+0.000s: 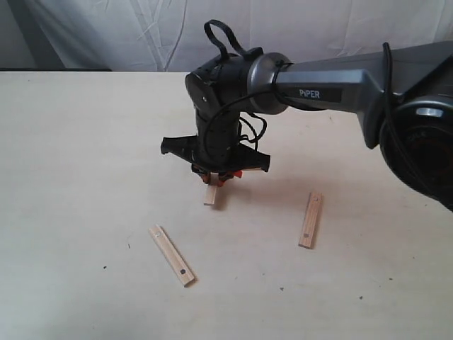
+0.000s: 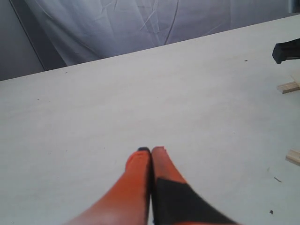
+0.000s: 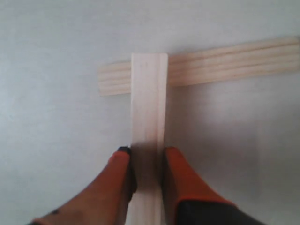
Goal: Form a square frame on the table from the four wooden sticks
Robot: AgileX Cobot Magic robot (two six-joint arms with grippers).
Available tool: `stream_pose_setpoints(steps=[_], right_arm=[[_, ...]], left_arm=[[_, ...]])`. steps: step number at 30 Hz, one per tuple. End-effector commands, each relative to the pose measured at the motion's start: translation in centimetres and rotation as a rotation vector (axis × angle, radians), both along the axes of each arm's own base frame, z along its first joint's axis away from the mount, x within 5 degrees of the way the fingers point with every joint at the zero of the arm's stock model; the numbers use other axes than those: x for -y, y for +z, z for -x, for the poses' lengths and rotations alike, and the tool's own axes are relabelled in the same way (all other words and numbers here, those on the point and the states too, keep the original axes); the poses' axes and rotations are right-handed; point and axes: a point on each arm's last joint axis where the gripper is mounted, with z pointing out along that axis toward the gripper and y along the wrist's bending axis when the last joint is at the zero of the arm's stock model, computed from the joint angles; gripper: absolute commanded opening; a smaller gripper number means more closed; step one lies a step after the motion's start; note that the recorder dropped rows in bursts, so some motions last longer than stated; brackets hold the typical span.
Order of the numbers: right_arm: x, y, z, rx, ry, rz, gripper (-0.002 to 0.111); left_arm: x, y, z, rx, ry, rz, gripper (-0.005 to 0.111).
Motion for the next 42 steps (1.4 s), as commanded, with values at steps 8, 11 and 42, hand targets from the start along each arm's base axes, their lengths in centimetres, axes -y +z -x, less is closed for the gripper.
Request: stream_pose_setpoints(steps=[8,11,42], right_arm=[[-0.3,-0.4,-0.1,0.019,0.087,0.019,0.001],[-0.3,-0.4,-0.1,0.018,0.109,0.024,0.001],[11.4,7.8,2.2,-0.005,0.089,0.068,0.045]], left_arm=[[0.0,0.0,0.0,0.016,0.000,-0.002,0.000],[0.0,0.0,0.0,0.016,0.000,-0.002,0.000],[0.0,0.0,0.0,0.016,0.000,-0.002,0.000]])
